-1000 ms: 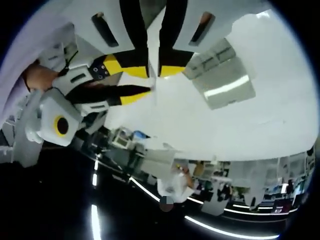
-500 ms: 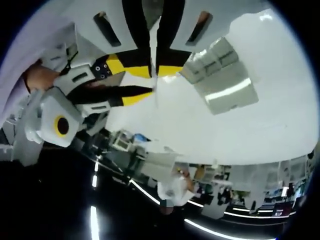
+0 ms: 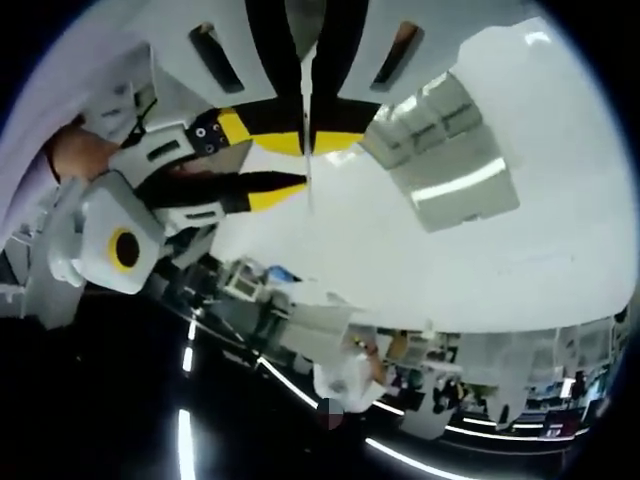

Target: Insert the divider into the dual guide fixture by aligning both edges with the guide slots and pushing it downward to the bottom, including one-sided entry, uneven engagement, binding, and posture correction.

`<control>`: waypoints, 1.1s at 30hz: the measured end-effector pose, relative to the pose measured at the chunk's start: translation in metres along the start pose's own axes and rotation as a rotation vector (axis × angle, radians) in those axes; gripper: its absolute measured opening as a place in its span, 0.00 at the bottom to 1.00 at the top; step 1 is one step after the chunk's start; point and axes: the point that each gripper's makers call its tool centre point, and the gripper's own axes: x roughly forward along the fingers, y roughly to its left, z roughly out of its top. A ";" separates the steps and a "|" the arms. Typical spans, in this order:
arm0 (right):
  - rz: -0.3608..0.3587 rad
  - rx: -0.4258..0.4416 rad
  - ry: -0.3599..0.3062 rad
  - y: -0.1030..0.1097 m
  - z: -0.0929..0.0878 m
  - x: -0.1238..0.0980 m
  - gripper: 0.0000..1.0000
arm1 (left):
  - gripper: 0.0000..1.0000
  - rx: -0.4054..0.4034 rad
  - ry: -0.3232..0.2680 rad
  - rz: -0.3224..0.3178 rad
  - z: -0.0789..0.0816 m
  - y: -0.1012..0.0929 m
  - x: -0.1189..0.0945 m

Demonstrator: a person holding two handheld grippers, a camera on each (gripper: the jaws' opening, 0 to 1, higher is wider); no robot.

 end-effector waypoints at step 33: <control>0.191 -0.485 0.206 -0.064 0.008 -0.067 0.16 | 0.00 0.209 0.031 -0.053 0.004 0.011 -0.010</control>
